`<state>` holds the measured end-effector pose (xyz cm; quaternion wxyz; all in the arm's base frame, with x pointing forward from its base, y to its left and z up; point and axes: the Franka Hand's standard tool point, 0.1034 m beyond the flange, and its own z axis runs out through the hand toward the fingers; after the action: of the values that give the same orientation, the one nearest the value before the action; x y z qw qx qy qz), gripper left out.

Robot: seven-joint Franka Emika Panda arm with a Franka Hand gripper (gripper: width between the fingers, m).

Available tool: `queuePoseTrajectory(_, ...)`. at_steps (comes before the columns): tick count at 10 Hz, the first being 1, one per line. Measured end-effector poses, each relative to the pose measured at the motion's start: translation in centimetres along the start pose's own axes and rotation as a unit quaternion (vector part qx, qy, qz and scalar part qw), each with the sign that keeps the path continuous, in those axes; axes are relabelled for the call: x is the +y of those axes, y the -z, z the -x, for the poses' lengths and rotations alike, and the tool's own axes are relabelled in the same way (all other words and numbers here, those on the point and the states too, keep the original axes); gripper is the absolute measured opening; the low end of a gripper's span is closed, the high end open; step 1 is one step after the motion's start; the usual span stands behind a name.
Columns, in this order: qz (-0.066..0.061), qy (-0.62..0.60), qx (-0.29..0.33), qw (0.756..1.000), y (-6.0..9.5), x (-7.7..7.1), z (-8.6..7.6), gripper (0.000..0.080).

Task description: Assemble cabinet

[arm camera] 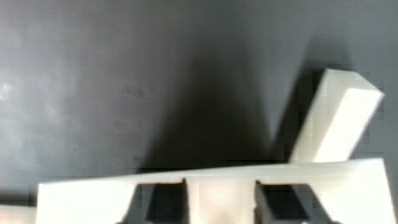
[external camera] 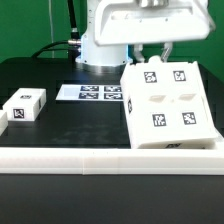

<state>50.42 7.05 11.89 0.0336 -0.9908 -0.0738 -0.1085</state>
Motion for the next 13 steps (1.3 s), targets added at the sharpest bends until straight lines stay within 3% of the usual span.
queuePoseTrajectory(5,0.001,0.006,0.004,1.000,-0.6,0.3,0.0,0.0144)
queuePoseTrajectory(10,-0.002,0.001,0.002,1.000,0.7,0.8,-2.6,0.0117)
queuePoseTrajectory(13,-0.002,0.001,0.002,1.000,0.5,0.8,-2.4,0.0097)
